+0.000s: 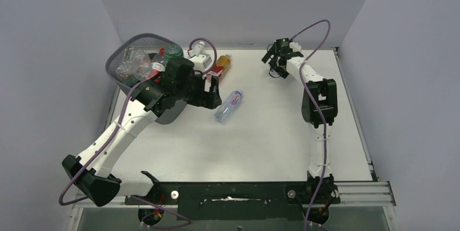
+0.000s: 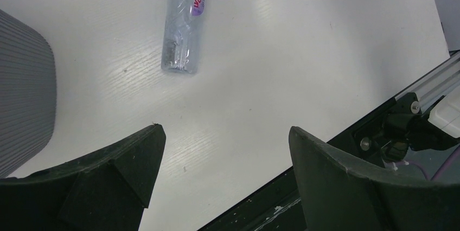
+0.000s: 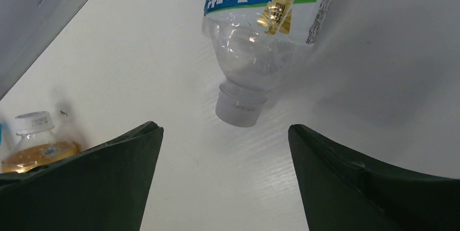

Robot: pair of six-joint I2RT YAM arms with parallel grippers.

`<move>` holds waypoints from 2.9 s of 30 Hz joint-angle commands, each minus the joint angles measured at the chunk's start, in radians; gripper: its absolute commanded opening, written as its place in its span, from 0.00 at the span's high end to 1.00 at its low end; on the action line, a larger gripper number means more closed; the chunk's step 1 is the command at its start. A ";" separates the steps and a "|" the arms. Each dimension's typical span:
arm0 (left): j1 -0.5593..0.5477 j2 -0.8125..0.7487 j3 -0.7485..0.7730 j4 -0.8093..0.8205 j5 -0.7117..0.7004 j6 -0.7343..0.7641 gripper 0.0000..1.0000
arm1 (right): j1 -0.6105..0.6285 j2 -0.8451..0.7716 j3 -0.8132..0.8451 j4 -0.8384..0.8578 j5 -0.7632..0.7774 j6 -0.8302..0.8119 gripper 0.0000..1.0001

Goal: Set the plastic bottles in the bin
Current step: Pick up the plastic bottle at the center of the board.

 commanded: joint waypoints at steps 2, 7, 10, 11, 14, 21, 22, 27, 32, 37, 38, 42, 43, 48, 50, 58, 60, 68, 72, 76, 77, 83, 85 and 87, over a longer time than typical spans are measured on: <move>-0.005 0.017 0.018 0.052 0.012 0.041 0.15 | -0.005 0.029 0.080 0.051 0.065 0.069 0.15; -0.004 0.022 0.026 0.035 0.005 0.056 0.15 | -0.002 0.064 0.109 0.040 0.096 0.106 0.19; -0.003 0.022 0.022 0.030 0.003 0.061 0.14 | 0.003 0.086 0.158 0.027 0.109 0.114 0.22; -0.002 0.021 0.022 0.030 0.003 0.062 0.14 | 0.004 0.094 0.168 0.020 0.113 0.117 0.23; -0.004 0.020 0.016 0.030 0.004 0.062 0.14 | 0.006 0.114 0.181 0.008 0.119 0.125 0.26; -0.003 0.019 0.015 0.029 0.001 0.062 0.14 | 0.005 0.119 0.142 0.010 0.114 0.129 0.41; -0.003 0.018 0.013 0.031 0.001 0.062 0.14 | 0.005 0.119 0.133 0.012 0.112 0.127 0.43; -0.003 0.019 0.003 0.043 0.004 0.051 0.14 | 0.002 0.134 0.121 0.003 0.089 0.116 0.55; -0.004 0.012 -0.007 0.045 0.005 0.041 0.14 | -0.002 0.144 0.089 -0.001 0.068 0.110 0.69; -0.004 0.009 -0.012 0.040 0.000 0.035 0.14 | 0.004 0.078 -0.003 0.030 0.070 0.101 0.78; -0.005 0.008 -0.012 0.038 -0.003 0.035 0.14 | 0.008 0.056 -0.020 0.033 0.076 0.092 0.78; -0.003 0.010 -0.010 0.042 -0.013 0.035 0.14 | 0.025 -0.046 -0.108 0.049 0.090 0.037 0.79; -0.002 0.011 -0.009 0.045 -0.012 0.034 0.14 | 0.028 -0.077 -0.125 0.056 0.091 0.025 0.79; -0.003 0.017 0.008 0.059 0.000 0.022 0.11 | 0.048 -0.253 -0.270 0.088 0.062 -0.079 0.80; -0.003 0.013 0.015 0.066 0.006 0.014 0.10 | 0.057 -0.330 -0.331 0.105 0.034 -0.125 0.80; 0.012 -0.011 -0.008 0.146 0.079 -0.058 0.10 | 0.115 -0.630 -0.539 0.101 -0.106 -0.276 0.81; 0.015 -0.022 -0.017 0.177 0.099 -0.098 0.10 | 0.130 -0.704 -0.591 0.104 -0.153 -0.300 0.81; 0.021 -0.127 -0.124 0.428 0.161 -0.296 0.10 | 0.161 -0.984 -0.744 0.156 -0.458 -0.370 0.79; 0.019 -0.145 -0.192 0.536 0.189 -0.378 0.10 | 0.194 -1.065 -0.766 0.163 -0.578 -0.371 0.78; 0.013 -0.152 -0.230 0.599 0.200 -0.431 0.10 | 0.235 -1.124 -0.788 0.172 -0.644 -0.358 0.78; 0.012 -0.156 -0.236 0.606 0.196 -0.438 0.10 | 0.245 -1.138 -0.795 0.175 -0.652 -0.352 0.77; 0.010 -0.193 -0.252 0.628 0.174 -0.455 0.10 | 0.328 -1.187 -0.825 0.200 -0.663 -0.320 0.77; 0.011 -0.217 -0.274 0.657 0.169 -0.467 0.10 | 0.358 -1.189 -0.826 0.211 -0.661 -0.311 0.77; 0.011 -0.239 -0.296 0.694 0.165 -0.481 0.10 | 0.389 -1.185 -0.822 0.215 -0.652 -0.303 0.77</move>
